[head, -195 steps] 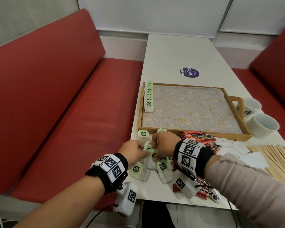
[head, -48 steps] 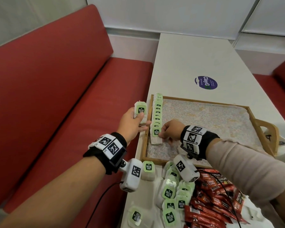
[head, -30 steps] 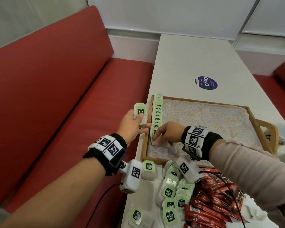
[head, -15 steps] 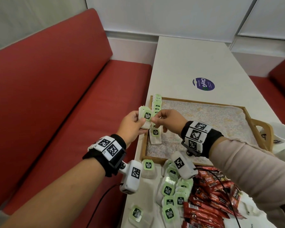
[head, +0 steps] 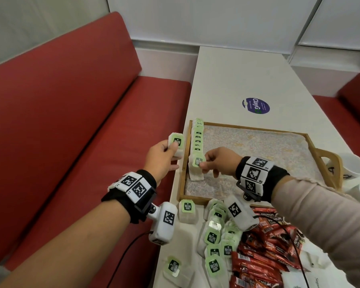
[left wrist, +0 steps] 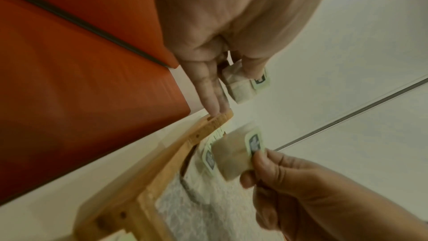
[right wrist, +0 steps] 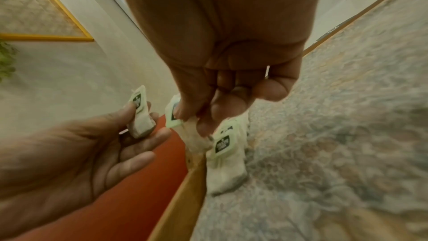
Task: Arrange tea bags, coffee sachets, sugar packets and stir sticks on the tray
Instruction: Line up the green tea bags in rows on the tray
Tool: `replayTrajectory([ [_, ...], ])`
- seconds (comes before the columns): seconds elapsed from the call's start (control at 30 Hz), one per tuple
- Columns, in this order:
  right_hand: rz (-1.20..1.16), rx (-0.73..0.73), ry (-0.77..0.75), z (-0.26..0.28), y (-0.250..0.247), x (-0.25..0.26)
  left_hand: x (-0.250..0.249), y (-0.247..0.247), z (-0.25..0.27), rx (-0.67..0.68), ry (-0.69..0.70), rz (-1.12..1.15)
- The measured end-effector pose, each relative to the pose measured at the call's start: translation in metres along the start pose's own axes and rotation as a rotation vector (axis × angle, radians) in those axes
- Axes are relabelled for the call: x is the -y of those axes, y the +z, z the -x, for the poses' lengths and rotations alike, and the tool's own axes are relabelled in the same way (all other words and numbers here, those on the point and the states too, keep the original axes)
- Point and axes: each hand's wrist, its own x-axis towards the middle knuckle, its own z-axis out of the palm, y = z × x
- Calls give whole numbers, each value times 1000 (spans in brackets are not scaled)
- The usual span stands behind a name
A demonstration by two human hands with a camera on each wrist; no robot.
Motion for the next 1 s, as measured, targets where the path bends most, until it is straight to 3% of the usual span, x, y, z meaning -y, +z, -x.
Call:
replayTrajectory([
  [0.23, 127, 173, 107, -7, 11, -4, 5, -5, 0, -27, 38, -96],
  [0.47, 12, 98, 205, -14, 13, -1, 8, -8, -1, -16, 50, -146],
  [0.7, 50, 83, 250, -19, 15, 2, 11, -8, -4, -15, 70, -182],
  [0.9, 134, 0, 121, -16, 11, 4, 10, -7, -2, -17, 91, -181],
  [1.0, 37, 56, 39, -12, 10, 5, 8, -6, -1, -9, 108, -185],
])
